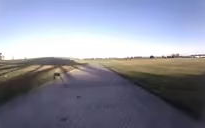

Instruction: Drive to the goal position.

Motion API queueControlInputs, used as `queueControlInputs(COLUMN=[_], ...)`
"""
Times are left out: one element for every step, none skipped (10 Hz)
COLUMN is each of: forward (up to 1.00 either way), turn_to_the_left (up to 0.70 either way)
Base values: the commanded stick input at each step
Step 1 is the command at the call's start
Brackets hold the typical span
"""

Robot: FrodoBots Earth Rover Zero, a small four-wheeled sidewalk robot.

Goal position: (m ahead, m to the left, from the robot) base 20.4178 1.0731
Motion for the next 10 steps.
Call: queueControlInputs(forward=[0.70,0.70,0.70,0.70,0.70,0.70,0.70,0.70,0.70,0.70], turn_to_the_left=[-0.09,-0.09,-0.09,-0.09,-0.09,-0.09,-0.09,-0.09,-0.09,-0.02])
